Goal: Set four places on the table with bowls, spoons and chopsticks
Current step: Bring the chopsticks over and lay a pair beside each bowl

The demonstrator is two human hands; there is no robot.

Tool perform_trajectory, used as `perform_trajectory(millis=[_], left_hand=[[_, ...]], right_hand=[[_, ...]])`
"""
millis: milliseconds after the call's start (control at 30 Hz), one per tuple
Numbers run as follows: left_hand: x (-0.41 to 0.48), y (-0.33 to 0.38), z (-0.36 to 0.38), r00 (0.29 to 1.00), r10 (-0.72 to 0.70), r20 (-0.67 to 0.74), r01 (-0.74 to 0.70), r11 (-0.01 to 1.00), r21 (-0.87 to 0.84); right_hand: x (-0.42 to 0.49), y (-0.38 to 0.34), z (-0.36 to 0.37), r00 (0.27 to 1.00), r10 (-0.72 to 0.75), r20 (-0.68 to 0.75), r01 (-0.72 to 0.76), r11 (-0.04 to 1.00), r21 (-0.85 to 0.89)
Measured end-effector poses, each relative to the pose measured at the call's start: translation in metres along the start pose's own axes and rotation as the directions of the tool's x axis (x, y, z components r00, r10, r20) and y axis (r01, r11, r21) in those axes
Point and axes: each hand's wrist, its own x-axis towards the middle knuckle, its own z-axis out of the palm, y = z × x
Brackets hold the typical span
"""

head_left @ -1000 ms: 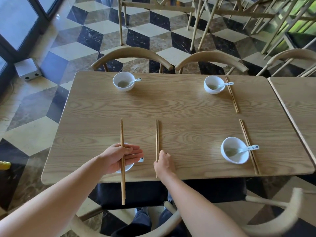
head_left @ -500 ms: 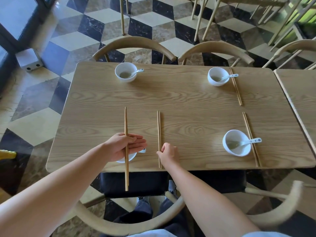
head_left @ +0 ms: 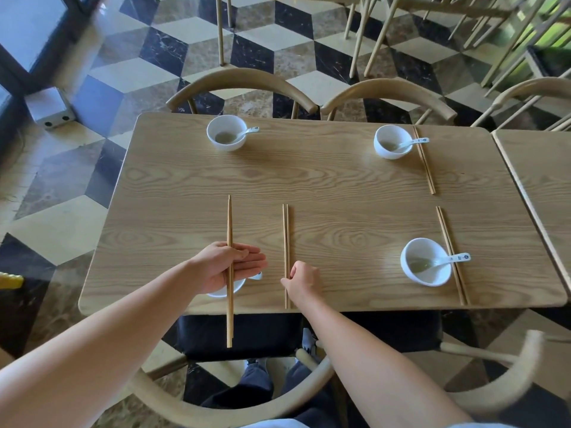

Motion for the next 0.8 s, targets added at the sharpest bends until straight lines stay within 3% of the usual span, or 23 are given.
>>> perform_trajectory(millis=[167, 233, 267, 300, 367, 467, 567, 633, 700, 733, 800], left_hand=[[0.007, 0.006, 0.005, 1.0, 0.014, 0.01, -0.013, 0.999, -0.032], [0.009, 0.011, 0.01, 0.999, 0.02, 0.027, -0.018, 0.998, -0.062], [0.011, 0.013, 0.014, 0.999, 0.021, 0.036, -0.017, 0.996, -0.089], [0.013, 0.015, 0.019, 0.999, 0.022, 0.042, -0.016, 0.993, -0.12], [0.016, 0.018, 0.029, 0.998, 0.034, 0.053, -0.023, 0.982, -0.189], [0.019, 0.017, 0.044, 0.995, 0.067, 0.068, -0.046, 0.959, -0.279], [0.022, 0.012, 0.054, 0.993, 0.073, 0.09, -0.046, 0.962, -0.269], [0.024, 0.009, 0.055, 0.994, 0.071, 0.082, -0.049, 0.968, -0.247], [0.027, 0.008, 0.052, 0.996, 0.081, 0.041, -0.069, 0.968, -0.24], [0.028, 0.008, 0.049, 0.996, 0.088, 0.016, -0.081, 0.967, -0.24], [0.027, 0.008, 0.038, 0.995, 0.098, -0.03, -0.103, 0.964, -0.244]], right_hand=[[-0.006, 0.0, -0.009, 0.999, 0.018, -0.046, -0.013, 0.994, 0.111], [-0.013, -0.005, -0.02, 0.998, 0.068, -0.001, -0.064, 0.945, 0.321], [-0.019, -0.009, -0.026, 0.993, 0.082, 0.084, -0.112, 0.873, 0.475], [-0.026, -0.013, -0.034, 0.976, 0.046, 0.211, -0.169, 0.772, 0.612], [-0.041, -0.022, -0.048, 0.883, -0.162, 0.441, -0.253, 0.627, 0.737], [-0.061, -0.031, -0.061, 0.749, -0.364, 0.553, -0.254, 0.613, 0.748], [-0.065, -0.029, -0.061, 0.75, -0.353, 0.559, -0.261, 0.619, 0.741], [-0.057, -0.024, -0.057, 0.802, -0.266, 0.535, -0.285, 0.617, 0.734], [-0.041, -0.02, -0.05, 0.916, -0.048, 0.398, -0.266, 0.67, 0.693], [-0.033, -0.019, -0.045, 0.961, 0.052, 0.272, -0.216, 0.757, 0.617], [-0.018, -0.02, -0.033, 0.998, 0.048, 0.041, -0.058, 0.954, 0.293]])
